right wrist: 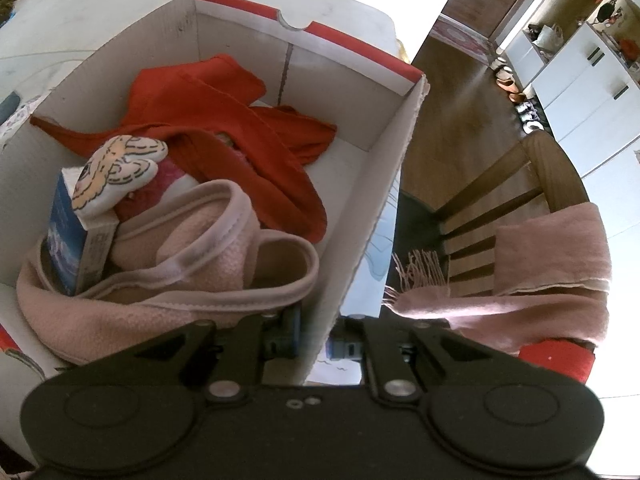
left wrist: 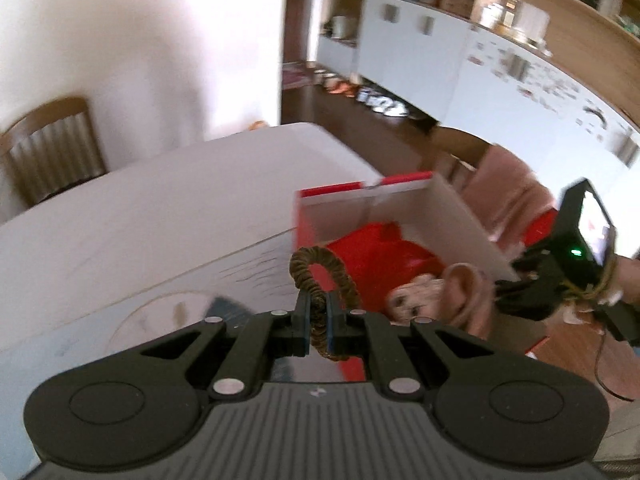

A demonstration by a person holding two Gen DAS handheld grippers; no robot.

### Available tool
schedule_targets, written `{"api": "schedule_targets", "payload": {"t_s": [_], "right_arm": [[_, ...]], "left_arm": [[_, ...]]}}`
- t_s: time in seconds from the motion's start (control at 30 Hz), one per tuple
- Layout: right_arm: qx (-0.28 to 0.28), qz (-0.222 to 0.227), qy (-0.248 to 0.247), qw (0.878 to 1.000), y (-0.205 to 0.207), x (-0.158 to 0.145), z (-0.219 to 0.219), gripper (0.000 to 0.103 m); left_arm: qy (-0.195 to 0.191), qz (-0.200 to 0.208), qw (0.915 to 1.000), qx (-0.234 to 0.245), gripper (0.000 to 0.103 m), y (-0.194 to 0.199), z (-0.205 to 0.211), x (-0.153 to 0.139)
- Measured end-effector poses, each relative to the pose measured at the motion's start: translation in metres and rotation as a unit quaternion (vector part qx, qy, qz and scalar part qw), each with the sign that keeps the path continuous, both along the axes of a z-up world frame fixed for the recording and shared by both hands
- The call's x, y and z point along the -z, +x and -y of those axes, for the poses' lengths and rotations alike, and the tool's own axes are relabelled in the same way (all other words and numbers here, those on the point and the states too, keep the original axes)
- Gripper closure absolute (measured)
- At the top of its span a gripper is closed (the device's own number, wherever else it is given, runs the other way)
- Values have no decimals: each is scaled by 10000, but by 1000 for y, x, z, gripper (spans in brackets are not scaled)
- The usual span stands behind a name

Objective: Organize objects
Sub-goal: 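Lift the braided ring with the left gripper and carry it over the box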

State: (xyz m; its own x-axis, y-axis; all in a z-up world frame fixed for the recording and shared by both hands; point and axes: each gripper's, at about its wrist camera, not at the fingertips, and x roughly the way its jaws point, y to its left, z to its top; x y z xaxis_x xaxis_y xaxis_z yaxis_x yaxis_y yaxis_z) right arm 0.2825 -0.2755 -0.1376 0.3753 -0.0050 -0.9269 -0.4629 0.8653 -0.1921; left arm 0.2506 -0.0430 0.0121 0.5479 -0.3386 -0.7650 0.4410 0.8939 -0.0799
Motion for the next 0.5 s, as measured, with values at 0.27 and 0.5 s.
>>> {"api": "schedule_targets", "payload": {"t_s": [0.27,0.5], "right_arm": [[-56,7,13,10000,-1,-1,0,93],[-96,11,24,10000,-2,-1,0,93]], "left_arm": [[7,3,9974,720,97,-4,64,4],[-47,-16,9954,953,97,8,103,18]]}}
